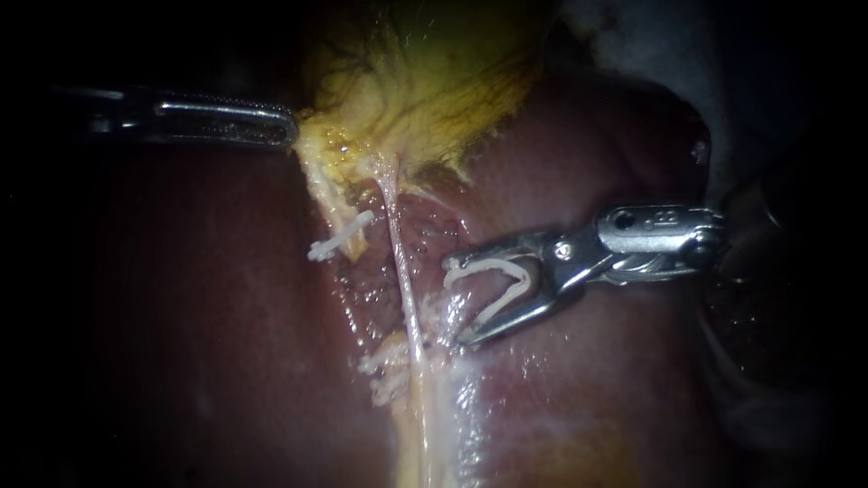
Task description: Clipping first clip right tube
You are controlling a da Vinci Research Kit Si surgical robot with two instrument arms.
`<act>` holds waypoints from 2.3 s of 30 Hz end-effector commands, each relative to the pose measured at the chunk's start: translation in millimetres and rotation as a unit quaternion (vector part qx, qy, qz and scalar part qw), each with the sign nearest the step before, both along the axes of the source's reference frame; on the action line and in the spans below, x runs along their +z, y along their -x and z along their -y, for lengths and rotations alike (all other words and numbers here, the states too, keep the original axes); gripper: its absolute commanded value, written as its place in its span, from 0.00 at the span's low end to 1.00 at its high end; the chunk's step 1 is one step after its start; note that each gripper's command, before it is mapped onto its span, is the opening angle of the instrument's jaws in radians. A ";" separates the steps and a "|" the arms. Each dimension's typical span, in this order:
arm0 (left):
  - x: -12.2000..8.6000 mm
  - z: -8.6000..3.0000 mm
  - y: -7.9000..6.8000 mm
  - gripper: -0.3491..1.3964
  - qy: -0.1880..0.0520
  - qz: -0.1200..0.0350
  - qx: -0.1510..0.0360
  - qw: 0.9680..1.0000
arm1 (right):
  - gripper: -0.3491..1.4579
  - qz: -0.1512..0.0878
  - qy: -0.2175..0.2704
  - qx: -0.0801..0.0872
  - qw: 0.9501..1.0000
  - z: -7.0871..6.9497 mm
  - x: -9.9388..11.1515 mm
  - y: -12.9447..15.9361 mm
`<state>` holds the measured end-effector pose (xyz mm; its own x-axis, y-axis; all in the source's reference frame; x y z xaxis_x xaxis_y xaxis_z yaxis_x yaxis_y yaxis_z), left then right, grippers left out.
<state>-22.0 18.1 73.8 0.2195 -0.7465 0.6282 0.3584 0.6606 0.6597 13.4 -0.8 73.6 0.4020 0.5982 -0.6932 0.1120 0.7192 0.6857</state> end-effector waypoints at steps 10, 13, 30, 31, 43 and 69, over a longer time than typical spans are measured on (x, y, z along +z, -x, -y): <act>-0.1 0.0 0.0 0.00 0.000 0.000 0.000 1.000 | 0.49 0.005 -0.029 -0.004 1.000 1.7 1.8 -1.2; -0.1 0.0 0.0 0.00 0.000 0.000 0.000 1.000 | 0.49 0.006 -0.035 -0.003 0.999 2.1 2.3 -1.5; 0.0 0.1 0.0 0.00 0.000 0.000 0.000 1.000 | 0.49 -0.041 -0.105 0.020 0.993 2.9 3.5 -4.3; 0.0 0.1 0.1 0.00 0.000 0.000 0.000 1.000 | 0.49 -0.044 -0.109 0.020 0.993 3.0 3.5 -4.4; 0.0 0.1 0.1 0.00 0.000 0.000 0.000 1.000 | 0.49 -0.099 -0.155 0.014 0.983 4.6 2.0 -5.5; 0.1 0.1 0.1 0.00 0.000 0.000 -0.001 1.000 | 0.34 -0.125 -0.181 -0.016 0.975 6.7 -0.3 -6.4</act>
<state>-22.2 18.0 73.8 0.2191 -0.7461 0.6288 0.3597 0.6608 0.6588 19.8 -7.5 73.2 0.2705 0.8119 -0.5174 0.3281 0.4275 0.8424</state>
